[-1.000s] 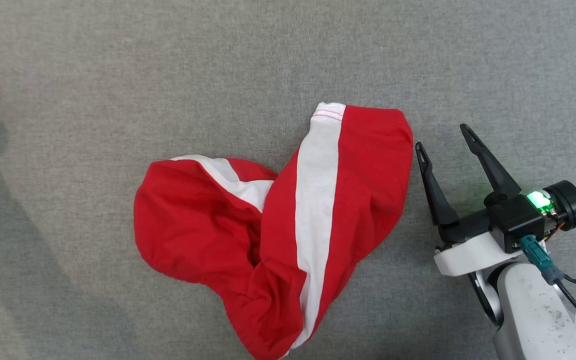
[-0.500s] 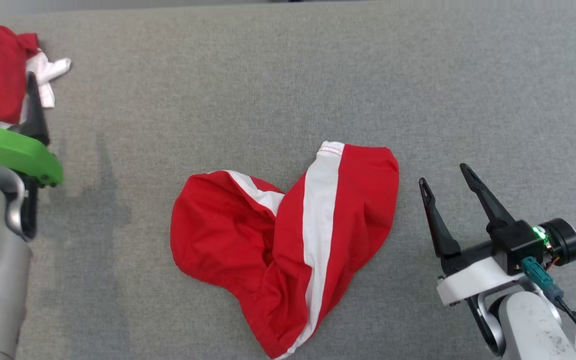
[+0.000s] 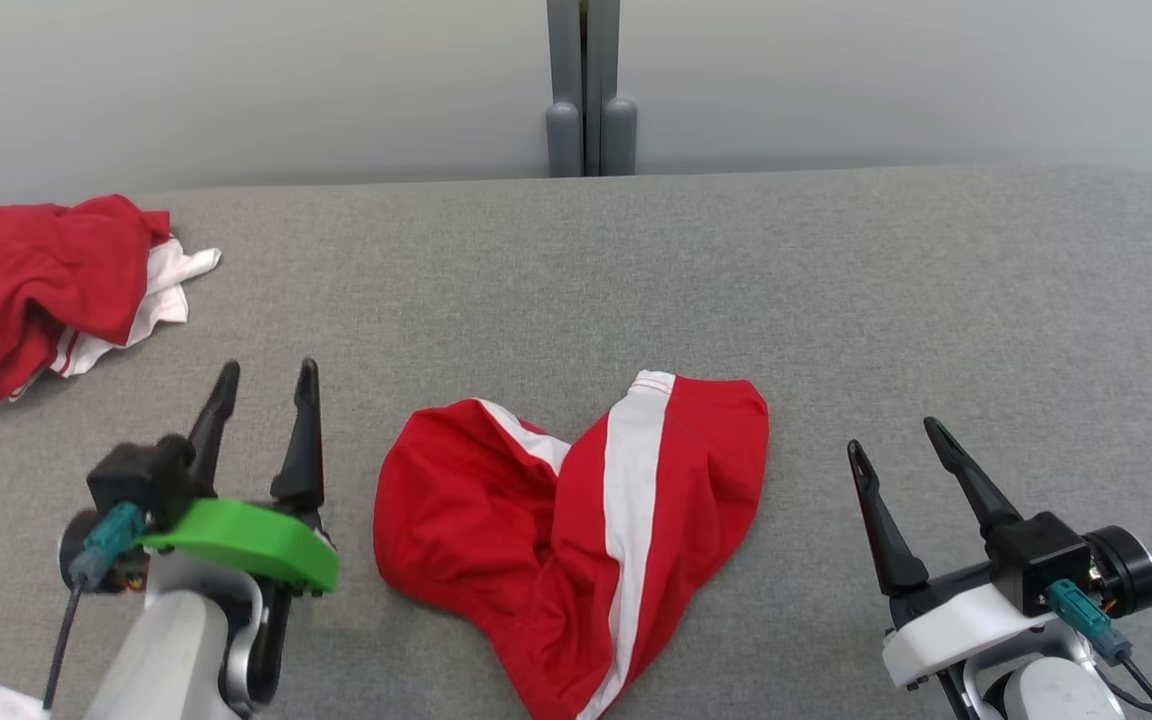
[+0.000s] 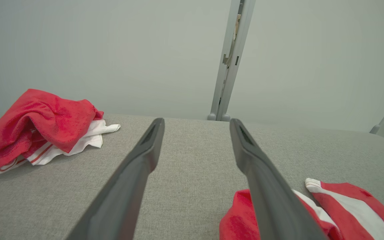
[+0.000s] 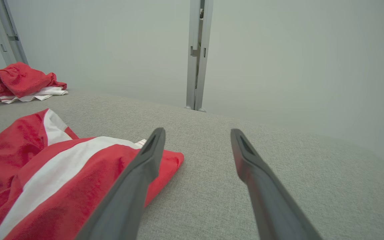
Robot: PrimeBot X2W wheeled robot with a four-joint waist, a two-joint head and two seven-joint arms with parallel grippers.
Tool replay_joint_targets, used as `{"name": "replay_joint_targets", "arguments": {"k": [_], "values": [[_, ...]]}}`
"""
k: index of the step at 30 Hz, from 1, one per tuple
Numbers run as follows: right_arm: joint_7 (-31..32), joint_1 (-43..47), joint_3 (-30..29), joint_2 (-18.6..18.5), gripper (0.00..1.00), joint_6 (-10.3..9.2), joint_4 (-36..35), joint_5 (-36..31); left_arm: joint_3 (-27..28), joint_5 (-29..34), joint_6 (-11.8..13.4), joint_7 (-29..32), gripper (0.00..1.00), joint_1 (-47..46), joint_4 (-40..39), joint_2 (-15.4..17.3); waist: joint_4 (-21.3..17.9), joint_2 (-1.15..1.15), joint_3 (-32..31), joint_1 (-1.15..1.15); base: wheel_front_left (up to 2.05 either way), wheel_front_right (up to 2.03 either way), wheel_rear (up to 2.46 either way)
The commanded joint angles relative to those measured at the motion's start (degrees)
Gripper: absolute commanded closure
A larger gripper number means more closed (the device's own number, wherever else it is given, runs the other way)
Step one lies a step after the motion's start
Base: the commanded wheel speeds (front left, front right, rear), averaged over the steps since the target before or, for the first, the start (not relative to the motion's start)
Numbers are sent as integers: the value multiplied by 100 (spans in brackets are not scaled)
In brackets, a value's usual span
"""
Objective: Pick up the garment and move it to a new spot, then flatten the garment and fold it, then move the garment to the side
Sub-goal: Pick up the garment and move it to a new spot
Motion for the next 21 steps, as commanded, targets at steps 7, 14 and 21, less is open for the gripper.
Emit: {"name": "replay_joint_targets", "arguments": {"k": [7,14,21], "values": [[-1,266,0,-23,0,-8,107,169,330,25,222,-18,0,1171,-433,-278,-263,0,-328,0,0,0,0],[-1,395,12,-24,0,-8,224,262,682,316,182,-18,0,1955,-796,-633,-358,0,-388,0,0,0,0],[-1,378,75,-24,0,-8,324,412,892,654,32,-12,0,2264,-1072,-916,-392,0,-440,0,0,0,0]]}}
